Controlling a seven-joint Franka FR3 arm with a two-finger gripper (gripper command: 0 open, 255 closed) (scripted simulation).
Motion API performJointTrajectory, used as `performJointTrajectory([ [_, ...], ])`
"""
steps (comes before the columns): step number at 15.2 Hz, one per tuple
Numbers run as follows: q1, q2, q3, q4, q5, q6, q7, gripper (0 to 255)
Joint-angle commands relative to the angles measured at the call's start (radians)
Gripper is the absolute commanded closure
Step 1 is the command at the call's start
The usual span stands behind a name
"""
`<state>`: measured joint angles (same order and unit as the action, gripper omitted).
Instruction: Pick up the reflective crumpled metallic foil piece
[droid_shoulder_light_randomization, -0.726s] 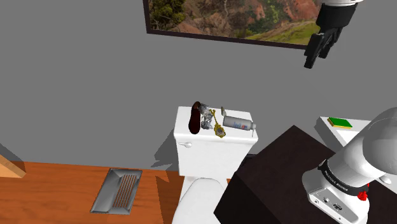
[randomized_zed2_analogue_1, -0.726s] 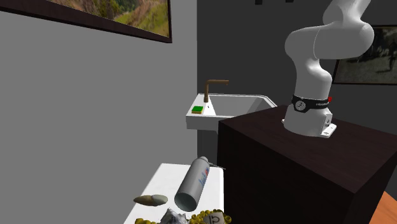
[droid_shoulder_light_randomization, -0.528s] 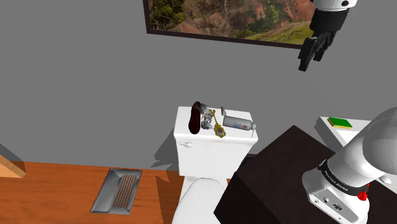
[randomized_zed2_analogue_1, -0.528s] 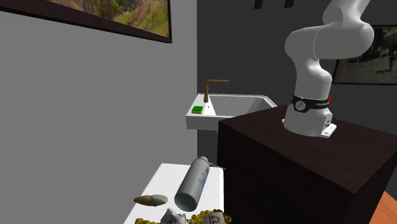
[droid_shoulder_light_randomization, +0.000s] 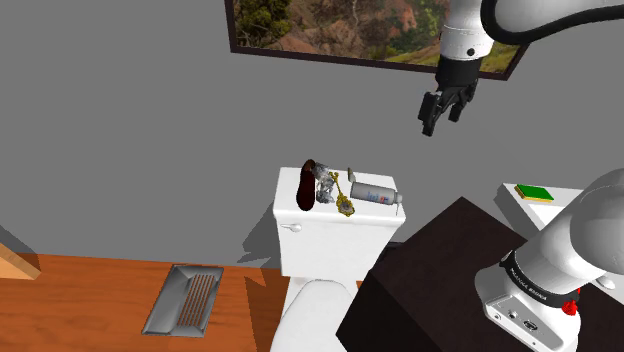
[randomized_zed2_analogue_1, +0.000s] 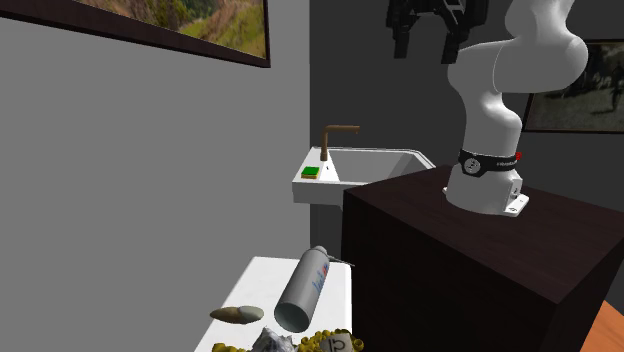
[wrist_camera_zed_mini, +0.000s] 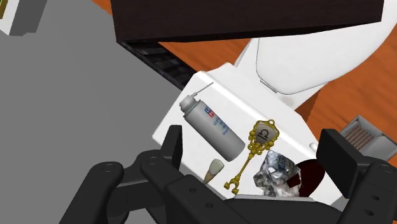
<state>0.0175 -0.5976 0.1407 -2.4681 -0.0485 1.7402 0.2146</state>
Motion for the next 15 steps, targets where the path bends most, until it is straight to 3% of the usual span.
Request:
performJointTrajectory([
  [1, -0.002, 0.061, 0.019, -0.015, 0.008, 0.079, 0.04, 0],
  [8, -0.012, 0.302, 0.081, 0.008, 0.005, 0.301, 0.182, 0],
  [15, -0.021, 0.58, 0.121, 0.105, -0.058, 0.478, 0.339, 0],
])
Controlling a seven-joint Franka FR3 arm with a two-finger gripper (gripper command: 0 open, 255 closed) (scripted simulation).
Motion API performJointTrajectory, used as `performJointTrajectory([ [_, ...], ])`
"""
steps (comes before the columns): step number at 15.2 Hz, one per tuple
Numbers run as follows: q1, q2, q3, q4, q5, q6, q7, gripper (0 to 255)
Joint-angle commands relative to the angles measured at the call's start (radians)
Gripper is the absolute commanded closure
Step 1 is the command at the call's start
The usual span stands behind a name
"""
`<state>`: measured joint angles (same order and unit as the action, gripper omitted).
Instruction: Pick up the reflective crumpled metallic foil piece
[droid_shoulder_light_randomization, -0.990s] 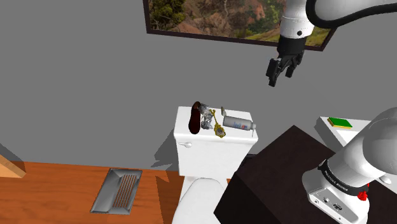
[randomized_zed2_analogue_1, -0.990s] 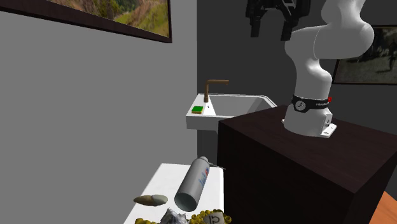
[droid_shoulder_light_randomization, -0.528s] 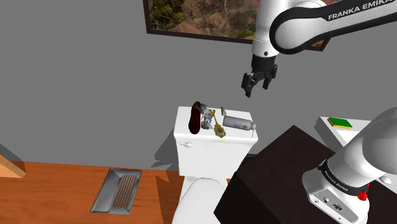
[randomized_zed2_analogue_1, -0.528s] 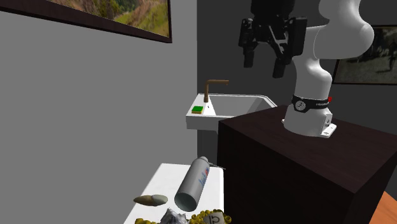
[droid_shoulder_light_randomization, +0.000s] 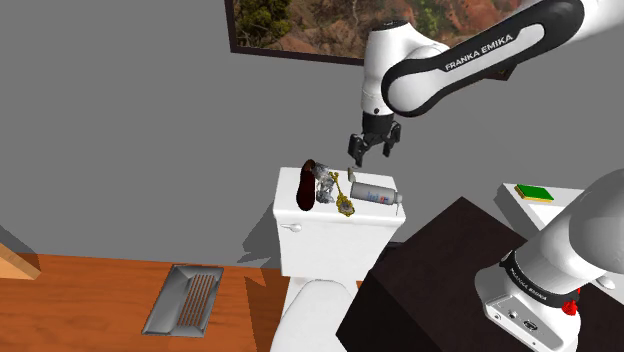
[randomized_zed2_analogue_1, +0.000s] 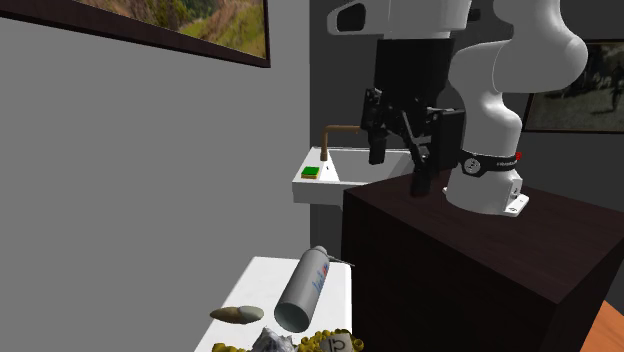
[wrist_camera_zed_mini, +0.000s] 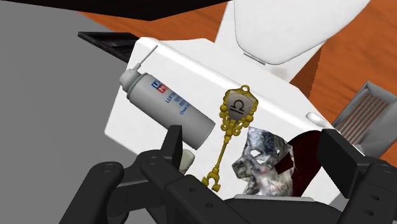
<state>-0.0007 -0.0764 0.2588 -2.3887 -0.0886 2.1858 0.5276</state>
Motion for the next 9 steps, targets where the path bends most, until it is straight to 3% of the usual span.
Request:
performJointTrajectory([
  [1, -0.003, 0.1, 0.005, 0.045, -0.031, 0.053, 0.05, 0],
  [9, 0.036, 0.426, -0.019, 0.252, -0.139, 0.165, 0.22, 0],
])
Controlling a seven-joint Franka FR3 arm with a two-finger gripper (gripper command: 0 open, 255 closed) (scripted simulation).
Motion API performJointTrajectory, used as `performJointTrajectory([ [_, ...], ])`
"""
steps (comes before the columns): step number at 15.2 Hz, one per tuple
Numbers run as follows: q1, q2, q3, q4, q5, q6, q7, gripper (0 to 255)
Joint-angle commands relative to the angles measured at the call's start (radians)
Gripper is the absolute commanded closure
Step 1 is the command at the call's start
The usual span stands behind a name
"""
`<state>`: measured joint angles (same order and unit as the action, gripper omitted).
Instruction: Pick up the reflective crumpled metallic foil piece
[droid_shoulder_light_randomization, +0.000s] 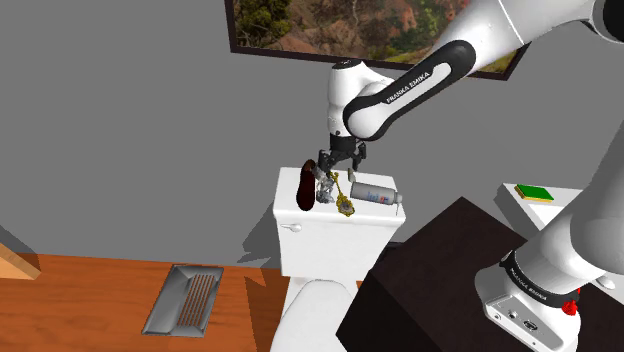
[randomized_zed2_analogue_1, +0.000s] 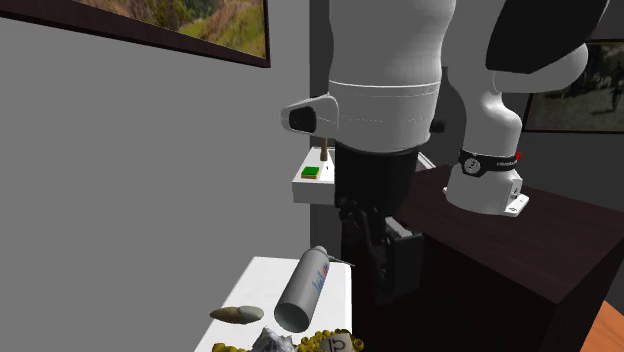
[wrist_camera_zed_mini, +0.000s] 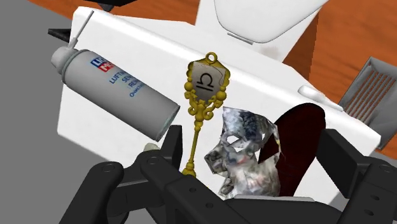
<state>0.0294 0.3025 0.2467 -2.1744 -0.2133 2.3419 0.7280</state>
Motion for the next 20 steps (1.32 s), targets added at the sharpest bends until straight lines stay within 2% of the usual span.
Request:
performJointTrajectory([
  [1, 0.014, 0.087, -0.013, 0.07, -0.024, 0.017, 0.036, 0],
  [7, 0.063, 0.324, -0.054, 0.289, -0.06, 0.042, 0.113, 0],
  [17, 0.077, 0.41, -0.074, 0.314, -0.082, 0.102, 0.13, 0],
  [18, 0.078, 0.413, -0.075, 0.317, -0.082, 0.102, 0.13, 255],
  [20, 0.077, 0.413, -0.075, 0.318, -0.082, 0.101, 0.129, 255],
])
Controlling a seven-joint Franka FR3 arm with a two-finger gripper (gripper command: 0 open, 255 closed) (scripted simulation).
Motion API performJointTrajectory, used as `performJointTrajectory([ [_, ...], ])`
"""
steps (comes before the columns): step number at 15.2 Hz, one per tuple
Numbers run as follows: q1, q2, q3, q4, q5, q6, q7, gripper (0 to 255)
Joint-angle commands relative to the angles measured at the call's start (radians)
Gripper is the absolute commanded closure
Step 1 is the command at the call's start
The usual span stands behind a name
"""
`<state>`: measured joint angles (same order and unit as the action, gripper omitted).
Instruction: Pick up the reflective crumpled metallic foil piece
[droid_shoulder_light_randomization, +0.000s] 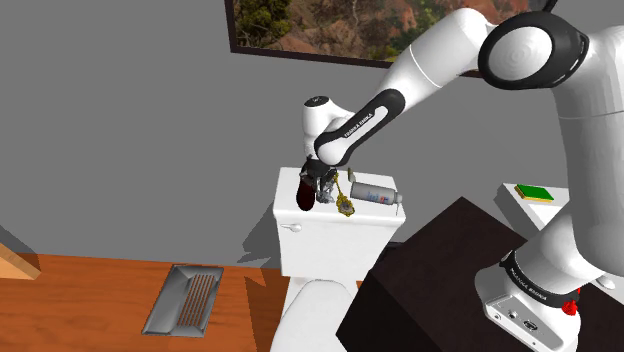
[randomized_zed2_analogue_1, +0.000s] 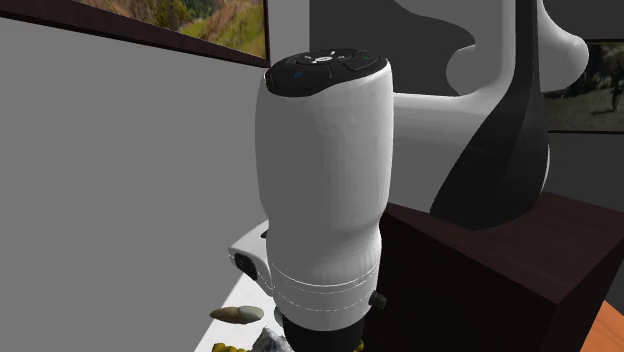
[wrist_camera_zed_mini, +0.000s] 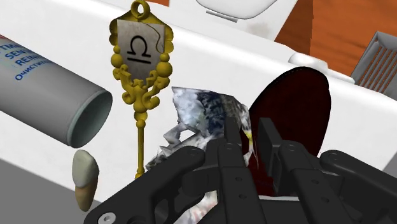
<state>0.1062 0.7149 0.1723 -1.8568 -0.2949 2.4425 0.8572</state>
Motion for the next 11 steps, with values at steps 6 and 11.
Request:
performJointTrajectory([
  [6, 0.0, 0.001, 0.0, 0.001, 0.0, 0.0, 0.0, 255],
  [11, -0.007, -0.048, 0.011, -0.018, 0.011, -0.03, -0.008, 255],
])
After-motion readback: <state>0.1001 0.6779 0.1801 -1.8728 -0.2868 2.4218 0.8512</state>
